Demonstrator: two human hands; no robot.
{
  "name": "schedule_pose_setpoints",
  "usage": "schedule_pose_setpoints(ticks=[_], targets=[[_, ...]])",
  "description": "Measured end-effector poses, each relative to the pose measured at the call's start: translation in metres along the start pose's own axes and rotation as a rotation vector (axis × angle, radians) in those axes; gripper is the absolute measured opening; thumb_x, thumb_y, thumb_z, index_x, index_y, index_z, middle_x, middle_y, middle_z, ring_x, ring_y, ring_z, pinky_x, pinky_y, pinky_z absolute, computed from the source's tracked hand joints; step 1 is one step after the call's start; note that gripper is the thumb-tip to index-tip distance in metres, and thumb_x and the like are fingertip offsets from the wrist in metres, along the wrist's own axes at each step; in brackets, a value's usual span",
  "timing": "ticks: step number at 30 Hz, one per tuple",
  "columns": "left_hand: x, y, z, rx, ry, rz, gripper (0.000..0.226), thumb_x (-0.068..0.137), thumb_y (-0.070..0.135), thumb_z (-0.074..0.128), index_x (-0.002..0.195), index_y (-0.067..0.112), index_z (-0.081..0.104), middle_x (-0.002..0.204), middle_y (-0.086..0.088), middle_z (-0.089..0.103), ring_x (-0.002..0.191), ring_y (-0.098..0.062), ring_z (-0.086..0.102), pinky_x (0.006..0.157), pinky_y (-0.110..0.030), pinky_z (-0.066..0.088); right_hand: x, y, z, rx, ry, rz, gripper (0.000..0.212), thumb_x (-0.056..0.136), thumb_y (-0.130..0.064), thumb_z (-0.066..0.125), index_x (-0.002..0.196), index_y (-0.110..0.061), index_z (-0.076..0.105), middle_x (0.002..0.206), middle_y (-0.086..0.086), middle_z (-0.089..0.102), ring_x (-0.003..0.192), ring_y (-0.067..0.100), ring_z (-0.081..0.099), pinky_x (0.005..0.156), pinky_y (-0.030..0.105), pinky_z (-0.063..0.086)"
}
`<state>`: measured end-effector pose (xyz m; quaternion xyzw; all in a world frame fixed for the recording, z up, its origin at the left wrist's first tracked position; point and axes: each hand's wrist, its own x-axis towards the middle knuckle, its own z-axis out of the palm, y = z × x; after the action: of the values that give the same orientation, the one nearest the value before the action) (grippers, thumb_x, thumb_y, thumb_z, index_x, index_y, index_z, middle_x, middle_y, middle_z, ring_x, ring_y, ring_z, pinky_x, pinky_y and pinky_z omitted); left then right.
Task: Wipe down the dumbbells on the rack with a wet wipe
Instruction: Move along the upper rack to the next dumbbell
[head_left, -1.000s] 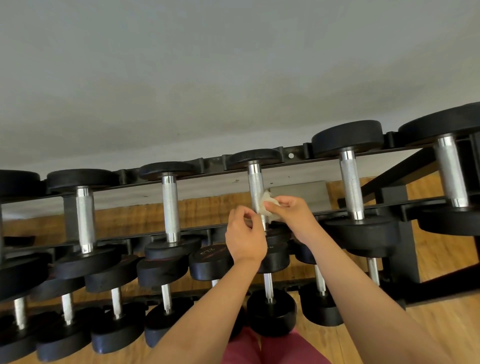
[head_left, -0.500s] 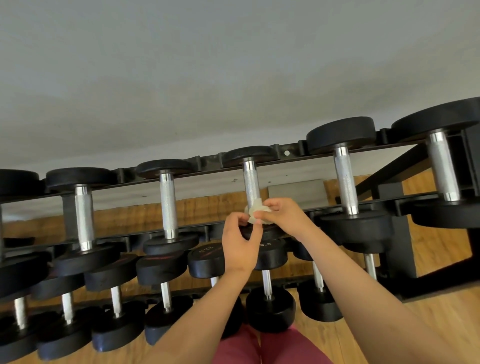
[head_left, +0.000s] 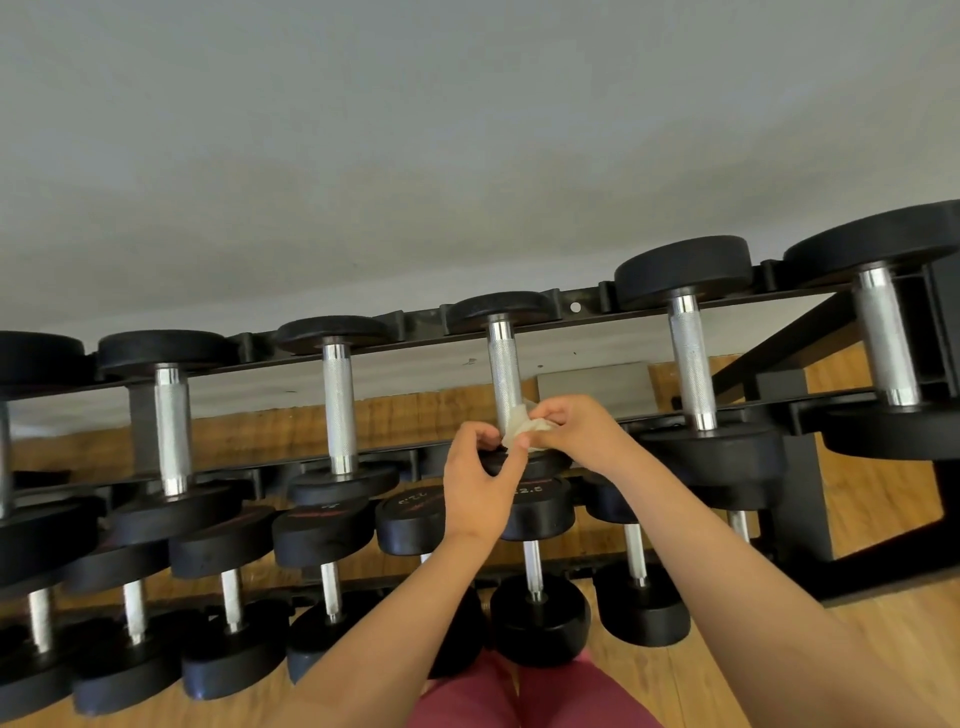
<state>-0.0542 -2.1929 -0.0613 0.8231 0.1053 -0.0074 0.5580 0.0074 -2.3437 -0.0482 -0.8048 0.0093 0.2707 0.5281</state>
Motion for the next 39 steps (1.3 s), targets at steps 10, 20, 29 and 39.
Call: schedule_pose_setpoints(ticks=[10, 20, 29, 39], targets=[[0.002, 0.004, -0.010, -0.031, -0.146, -0.078, 0.046, 0.071, 0.055, 0.073, 0.098, 0.024, 0.053, 0.101, 0.003, 0.062, 0.097, -0.009, 0.059, 0.086, -0.024, 0.049, 0.003, -0.006, 0.000, -0.091, -0.015, 0.014, 0.020, 0.080, -0.019, 0.078, 0.096, -0.012, 0.069, 0.094, 0.000, 0.069, 0.087, 0.010, 0.062, 0.069, 0.017, 0.042], [-0.005, 0.028, -0.028, -0.068, -0.263, -0.182, 0.029, 0.088, 0.037, 0.068, 0.111, 0.024, 0.055, 0.112, 0.008, 0.061, 0.104, 0.001, 0.056, 0.086, -0.012, 0.045, -0.036, -0.018, 0.009, 0.129, 0.175, -0.075, 0.011, 0.078, -0.012, 0.078, 0.077, -0.017, 0.068, 0.084, -0.002, 0.070, 0.080, 0.006, 0.064, 0.074, 0.019, 0.051], [-0.020, 0.055, -0.074, -0.575, -0.364, -0.283, 0.046, 0.091, 0.038, 0.051, 0.129, 0.013, 0.060, 0.124, -0.005, 0.066, 0.119, -0.019, 0.060, 0.103, -0.037, 0.045, -0.072, -0.053, 0.024, 0.404, 0.012, -0.040, 0.027, 0.090, -0.033, 0.065, 0.110, -0.015, 0.071, 0.104, 0.002, 0.073, 0.100, 0.018, 0.067, 0.088, 0.027, 0.052], [-0.012, 0.055, -0.086, -0.389, -0.199, -0.320, 0.012, 0.090, 0.007, 0.065, 0.101, 0.010, 0.068, 0.101, -0.007, 0.073, 0.098, -0.021, 0.070, 0.088, -0.037, 0.057, -0.057, -0.058, 0.039, 0.472, 0.303, -0.074, 0.014, 0.090, -0.014, 0.067, 0.103, -0.020, 0.066, 0.103, 0.001, 0.069, 0.098, 0.014, 0.065, 0.078, 0.021, 0.051]])
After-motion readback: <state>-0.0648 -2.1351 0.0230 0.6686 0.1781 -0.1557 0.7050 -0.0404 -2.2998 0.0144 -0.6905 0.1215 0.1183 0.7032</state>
